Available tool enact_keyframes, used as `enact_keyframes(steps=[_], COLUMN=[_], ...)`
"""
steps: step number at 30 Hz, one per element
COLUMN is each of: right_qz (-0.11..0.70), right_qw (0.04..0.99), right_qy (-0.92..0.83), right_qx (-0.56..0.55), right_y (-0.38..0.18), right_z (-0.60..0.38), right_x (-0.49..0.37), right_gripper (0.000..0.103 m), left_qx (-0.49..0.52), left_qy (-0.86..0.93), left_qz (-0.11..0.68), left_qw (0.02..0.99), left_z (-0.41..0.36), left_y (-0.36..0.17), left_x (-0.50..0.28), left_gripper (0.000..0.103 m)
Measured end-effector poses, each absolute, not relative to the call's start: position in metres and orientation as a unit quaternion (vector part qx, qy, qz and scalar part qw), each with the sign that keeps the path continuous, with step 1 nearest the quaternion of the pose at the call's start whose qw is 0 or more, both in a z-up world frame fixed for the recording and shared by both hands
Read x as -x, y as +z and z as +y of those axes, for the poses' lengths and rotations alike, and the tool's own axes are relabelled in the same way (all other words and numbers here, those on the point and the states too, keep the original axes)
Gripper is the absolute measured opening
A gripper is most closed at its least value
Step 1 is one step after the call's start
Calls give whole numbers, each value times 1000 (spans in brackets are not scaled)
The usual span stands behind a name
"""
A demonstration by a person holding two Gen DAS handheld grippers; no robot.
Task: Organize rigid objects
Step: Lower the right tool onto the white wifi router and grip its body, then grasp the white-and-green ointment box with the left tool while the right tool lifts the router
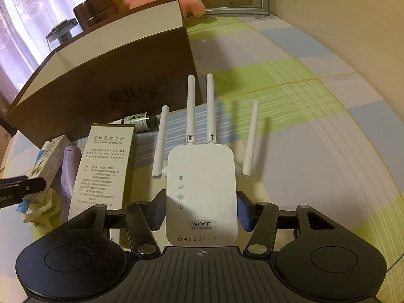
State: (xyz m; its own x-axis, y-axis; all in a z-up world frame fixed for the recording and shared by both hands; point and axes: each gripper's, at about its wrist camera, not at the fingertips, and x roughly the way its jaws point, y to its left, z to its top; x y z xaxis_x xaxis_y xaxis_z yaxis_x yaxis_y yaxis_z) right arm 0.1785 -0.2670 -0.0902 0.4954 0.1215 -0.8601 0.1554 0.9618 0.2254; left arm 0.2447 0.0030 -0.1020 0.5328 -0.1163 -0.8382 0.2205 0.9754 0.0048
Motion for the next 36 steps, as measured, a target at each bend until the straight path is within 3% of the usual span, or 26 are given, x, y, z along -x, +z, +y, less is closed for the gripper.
enact_keyframes(steps=[10, 17, 20, 25, 27, 36], right_qz=[509, 514, 518, 520, 521, 517], right_qw=[850, 846, 843, 843, 844, 851], right_qy=[-1, 2, 6, 3, 3, 1], right_qx=[-134, -140, -144, -139, -130, -97], right_y=[-90, -89, -90, -91, -92, -93], right_z=[-271, -274, -275, -272, -269, -261], right_x=[-168, -175, -180, -186, -187, -185], right_gripper=[53, 55, 57, 57, 57, 55], left_qx=[-52, -53, -64, -90, -91, -89], left_qy=[-107, -120, -124, -127, -129, -125], left_qz=[486, 483, 486, 498, 501, 490], left_qw=[866, 866, 863, 853, 851, 858], left_z=[16, 12, 7, 0, 0, 0], left_y=[-92, -89, -94, -104, -107, -108], left_x=[-212, -229, -243, -258, -259, -252], left_gripper=[34, 47, 47, 44, 36, 34])
